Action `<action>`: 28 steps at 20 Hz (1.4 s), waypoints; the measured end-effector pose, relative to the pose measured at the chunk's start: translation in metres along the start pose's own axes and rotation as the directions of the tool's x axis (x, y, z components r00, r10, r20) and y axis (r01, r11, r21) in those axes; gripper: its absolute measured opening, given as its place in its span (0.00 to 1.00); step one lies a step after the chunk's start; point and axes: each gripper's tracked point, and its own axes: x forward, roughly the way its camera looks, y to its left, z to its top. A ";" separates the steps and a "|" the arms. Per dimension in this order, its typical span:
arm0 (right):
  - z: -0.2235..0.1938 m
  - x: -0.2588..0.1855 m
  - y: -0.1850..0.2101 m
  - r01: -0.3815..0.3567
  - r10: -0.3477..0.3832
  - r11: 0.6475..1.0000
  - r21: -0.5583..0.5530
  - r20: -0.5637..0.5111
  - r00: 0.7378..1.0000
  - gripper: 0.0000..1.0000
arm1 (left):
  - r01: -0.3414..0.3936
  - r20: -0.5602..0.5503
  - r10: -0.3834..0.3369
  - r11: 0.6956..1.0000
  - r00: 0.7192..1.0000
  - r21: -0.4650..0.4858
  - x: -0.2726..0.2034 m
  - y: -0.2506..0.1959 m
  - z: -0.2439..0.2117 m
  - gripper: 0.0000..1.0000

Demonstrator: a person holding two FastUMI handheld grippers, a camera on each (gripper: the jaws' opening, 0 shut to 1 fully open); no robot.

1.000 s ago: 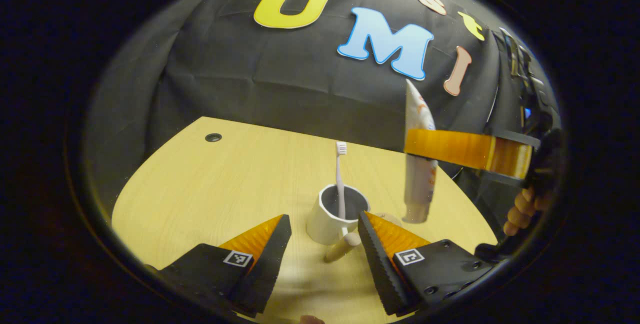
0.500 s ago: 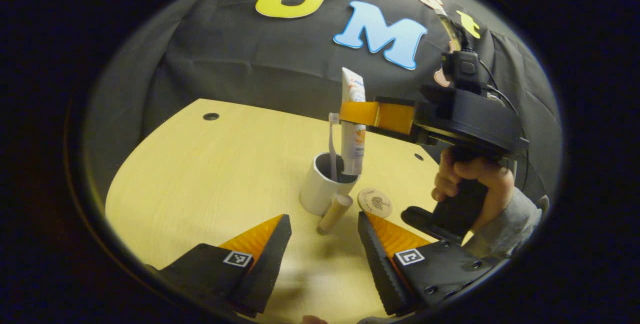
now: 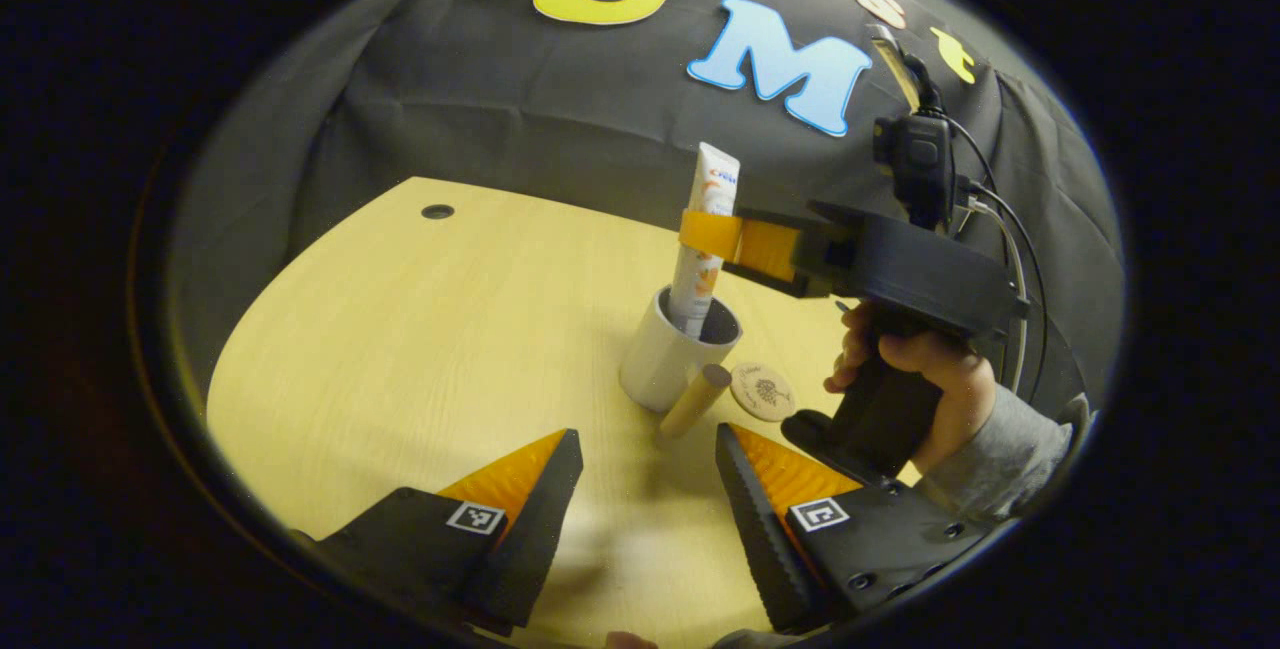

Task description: Put the toothbrush and toothpaste on the desktop into the cup, then pick up the cup and place it on the coaster on the desktop.

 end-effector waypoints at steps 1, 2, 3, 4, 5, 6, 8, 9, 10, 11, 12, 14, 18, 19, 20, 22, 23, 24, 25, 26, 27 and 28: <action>-0.004 -0.003 0.000 -0.002 0.002 1.000 -0.006 -0.014 1.000 0.29 | -0.002 0.000 0.002 1.000 1.000 0.001 0.002 0.000 0.002 0.88; -0.008 -0.004 0.002 -0.009 0.009 1.000 -0.013 -0.024 1.000 0.31 | -0.002 0.000 0.002 1.000 1.000 0.003 0.004 0.000 0.003 0.88; -0.013 -0.008 0.004 -0.011 0.010 1.000 -0.019 -0.033 0.999 0.37 | -0.002 -0.002 0.002 1.000 1.000 0.004 0.007 -0.002 0.004 0.88; -0.015 -0.012 0.007 -0.020 0.019 0.999 -0.030 -0.039 0.999 0.41 | 0.000 -0.004 0.000 1.000 1.000 0.005 0.008 -0.003 0.003 0.88; -0.018 -0.016 0.007 -0.015 0.013 0.999 -0.043 -0.045 0.999 0.58 | 0.002 -0.007 -0.002 1.000 1.000 0.005 0.010 -0.005 0.003 0.88; -0.018 -0.018 0.006 -0.022 0.020 0.998 -0.054 -0.050 0.999 0.58 | 0.005 -0.009 -0.005 1.000 1.000 0.007 0.013 -0.007 0.002 0.88; -0.019 -0.019 0.006 -0.028 0.024 0.997 -0.067 -0.051 0.998 0.72 | 0.009 -0.012 -0.009 1.000 1.000 0.012 0.017 -0.011 0.000 0.84; -0.016 -0.023 0.005 -0.027 0.024 0.997 -0.068 -0.046 0.999 0.72 | 0.012 -0.014 -0.012 1.000 1.000 0.015 0.018 -0.014 -0.001 0.89; -0.012 -0.026 0.003 -0.026 0.024 0.998 -0.063 -0.038 0.999 0.72 | 0.014 -0.016 -0.014 1.000 1.000 0.018 0.017 -0.015 -0.003 0.89; -0.006 -0.028 0.001 -0.029 0.028 0.998 -0.052 -0.025 0.999 0.72 | 0.017 -0.021 -0.016 1.000 1.000 0.022 0.015 -0.017 -0.005 0.89; 0.001 -0.031 -0.002 -0.031 0.030 0.999 -0.044 -0.013 0.999 0.71 | 0.018 -0.025 -0.018 0.999 1.000 0.026 0.014 -0.018 -0.008 0.94; 0.018 -0.038 -0.010 -0.026 0.026 0.999 -0.032 0.019 0.999 0.72 | 0.019 -0.032 -0.018 0.999 0.999 0.033 0.019 -0.022 -0.007 0.84; 0.045 -0.063 -0.033 0.008 -0.007 1.000 -0.010 0.082 0.997 0.71 | 0.019 -0.053 -0.017 0.999 0.998 0.041 0.036 -0.030 -0.005 0.89; 0.049 -0.069 -0.039 0.022 -0.022 1.000 -0.007 0.091 0.996 0.71 | 0.017 -0.062 -0.014 0.999 0.998 0.044 0.041 -0.033 -0.006 0.89; 0.050 -0.075 -0.046 0.035 -0.035 0.999 -0.004 0.093 0.995 0.72 | 0.016 -0.072 -0.012 0.999 0.997 0.048 0.046 -0.035 -0.005 0.89; 0.053 -0.083 -0.057 0.058 -0.058 0.998 0.000 0.090 0.994 0.71 | 0.005 -0.102 0.002 0.998 0.995 0.069 0.054 -0.038 -0.006 0.89; 0.052 -0.088 -0.063 0.070 -0.070 0.998 0.001 0.088 0.994 0.71 | -0.004 -0.120 0.015 0.996 0.993 0.090 0.058 -0.040 -0.008 0.89; 0.053 -0.093 -0.068 0.080 -0.079 0.997 -0.002 0.085 0.993 0.71 | -0.016 -0.138 0.032 0.993 0.990 0.117 0.062 -0.040 -0.011 0.84; 0.052 -0.096 -0.074 0.094 -0.093 0.996 -0.007 0.084 0.992 0.71 | -0.025 -0.153 0.046 0.990 0.987 0.140 0.065 -0.040 -0.010 0.84; 0.052 -0.101 -0.080 0.109 -0.107 0.994 -0.014 0.083 0.991 0.72 | -0.027 -0.170 0.054 0.988 0.984 0.155 0.070 -0.039 -0.010 0.89; 0.051 -0.107 -0.086 0.122 -0.120 0.992 -0.021 0.084 0.989 0.71 | -0.031 -0.194 0.063 0.986 0.979 0.163 0.074 -0.038 -0.011 0.94; 0.050 -0.112 -0.092 0.136 -0.134 0.990 -0.025 0.082 0.988 0.71 | -0.034 -0.219 0.071 0.985 0.973 0.169 0.079 -0.038 -0.012 0.94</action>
